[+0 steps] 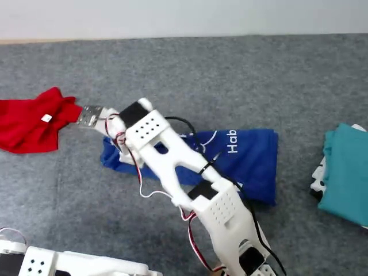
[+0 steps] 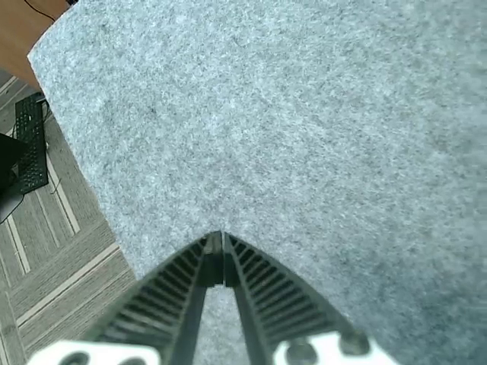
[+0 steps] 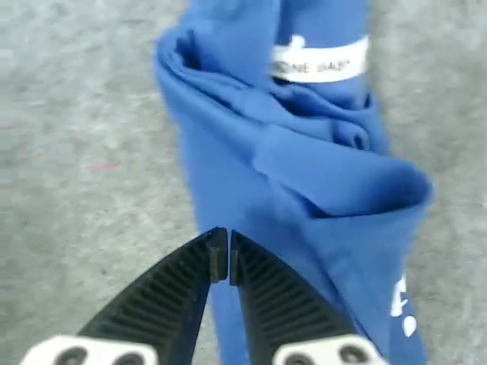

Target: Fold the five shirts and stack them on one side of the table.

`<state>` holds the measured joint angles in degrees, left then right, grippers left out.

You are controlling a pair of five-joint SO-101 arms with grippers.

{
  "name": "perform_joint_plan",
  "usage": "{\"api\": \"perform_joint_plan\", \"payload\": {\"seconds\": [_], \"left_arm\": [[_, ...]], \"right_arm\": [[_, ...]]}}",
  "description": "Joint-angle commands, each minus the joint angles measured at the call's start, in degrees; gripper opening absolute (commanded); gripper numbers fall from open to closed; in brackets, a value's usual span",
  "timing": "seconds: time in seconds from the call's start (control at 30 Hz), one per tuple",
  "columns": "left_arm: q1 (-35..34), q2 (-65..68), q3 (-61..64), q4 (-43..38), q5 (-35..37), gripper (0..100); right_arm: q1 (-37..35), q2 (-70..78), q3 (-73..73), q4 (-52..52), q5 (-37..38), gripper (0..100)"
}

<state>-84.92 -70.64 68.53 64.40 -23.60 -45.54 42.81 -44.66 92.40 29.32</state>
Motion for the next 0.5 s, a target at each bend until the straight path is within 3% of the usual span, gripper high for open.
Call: {"api": "perform_joint_plan", "payload": {"seconds": [0.0, 0.2, 0.47], "left_arm": [[0.4, -0.4, -0.8, -1.3, -0.1, 2], [1.1, -0.4, -2.6, -1.2, -0.1, 2], [3.5, -0.4, -2.7, -1.0, 0.1, 2]], "right_arm": [[2.1, -1.4, -3.7, -3.4, 0.4, 0.9], [8.3, -0.9, -5.1, -9.6, 2.0, 0.9], [10.1, 1.2, -5.4, -14.8, 5.3, 0.9]]}}
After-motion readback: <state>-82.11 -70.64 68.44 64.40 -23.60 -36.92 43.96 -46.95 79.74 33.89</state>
